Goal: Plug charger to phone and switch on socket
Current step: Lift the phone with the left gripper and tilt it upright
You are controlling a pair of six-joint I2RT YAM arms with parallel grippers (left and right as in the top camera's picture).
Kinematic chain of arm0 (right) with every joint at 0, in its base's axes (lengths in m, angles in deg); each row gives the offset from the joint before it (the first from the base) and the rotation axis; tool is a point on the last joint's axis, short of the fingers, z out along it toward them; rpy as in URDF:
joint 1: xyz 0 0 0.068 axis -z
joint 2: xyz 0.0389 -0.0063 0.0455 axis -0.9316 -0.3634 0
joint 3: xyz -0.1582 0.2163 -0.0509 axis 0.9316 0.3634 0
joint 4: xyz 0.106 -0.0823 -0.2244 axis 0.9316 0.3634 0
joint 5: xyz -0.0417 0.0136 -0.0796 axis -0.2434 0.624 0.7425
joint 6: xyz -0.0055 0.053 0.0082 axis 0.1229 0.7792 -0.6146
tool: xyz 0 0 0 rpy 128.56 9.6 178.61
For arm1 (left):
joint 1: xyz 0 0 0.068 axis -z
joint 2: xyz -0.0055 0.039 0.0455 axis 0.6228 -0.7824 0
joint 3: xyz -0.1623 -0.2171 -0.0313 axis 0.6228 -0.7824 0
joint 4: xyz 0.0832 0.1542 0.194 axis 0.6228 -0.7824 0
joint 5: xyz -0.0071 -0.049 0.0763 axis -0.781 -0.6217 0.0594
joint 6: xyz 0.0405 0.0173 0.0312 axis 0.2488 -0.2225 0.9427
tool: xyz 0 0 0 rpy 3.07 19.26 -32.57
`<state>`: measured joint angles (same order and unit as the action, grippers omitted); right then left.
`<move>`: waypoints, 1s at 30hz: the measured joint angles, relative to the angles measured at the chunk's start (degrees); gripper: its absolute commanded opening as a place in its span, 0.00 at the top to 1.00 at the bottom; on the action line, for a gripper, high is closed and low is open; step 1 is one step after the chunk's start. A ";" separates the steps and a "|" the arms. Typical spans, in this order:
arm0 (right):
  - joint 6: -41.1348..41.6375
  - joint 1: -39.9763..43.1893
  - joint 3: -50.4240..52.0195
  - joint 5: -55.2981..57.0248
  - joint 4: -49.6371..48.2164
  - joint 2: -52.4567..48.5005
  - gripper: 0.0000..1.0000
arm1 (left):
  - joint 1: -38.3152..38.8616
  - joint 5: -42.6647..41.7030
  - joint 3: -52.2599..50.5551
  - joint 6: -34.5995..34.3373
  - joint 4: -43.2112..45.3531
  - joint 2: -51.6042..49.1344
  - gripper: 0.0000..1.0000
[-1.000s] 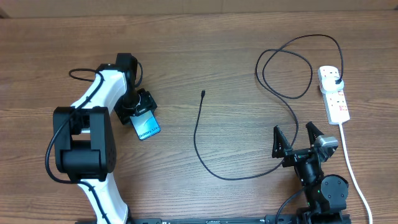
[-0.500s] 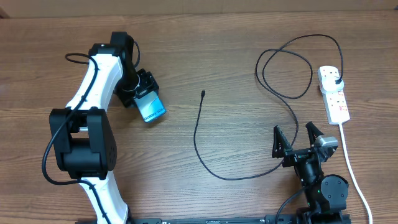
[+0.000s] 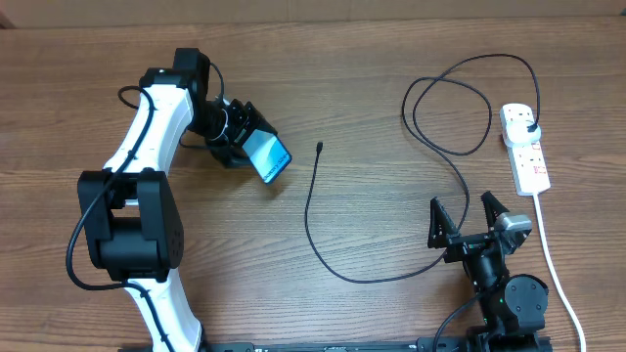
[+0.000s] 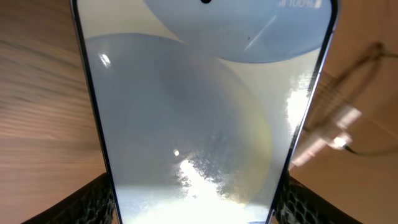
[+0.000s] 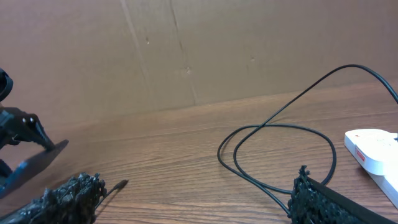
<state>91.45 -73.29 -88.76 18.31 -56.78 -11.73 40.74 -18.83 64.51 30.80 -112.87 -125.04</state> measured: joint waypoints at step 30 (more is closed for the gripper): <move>0.02 0.00 0.00 0.02 0.00 0.00 0.00 | 0.00 -29.29 0.00 -23.76 -0.17 0.00 0.33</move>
<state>91.47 -73.29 -88.76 18.33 -56.78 -11.73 40.74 -48.12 64.51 7.04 -113.05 -125.04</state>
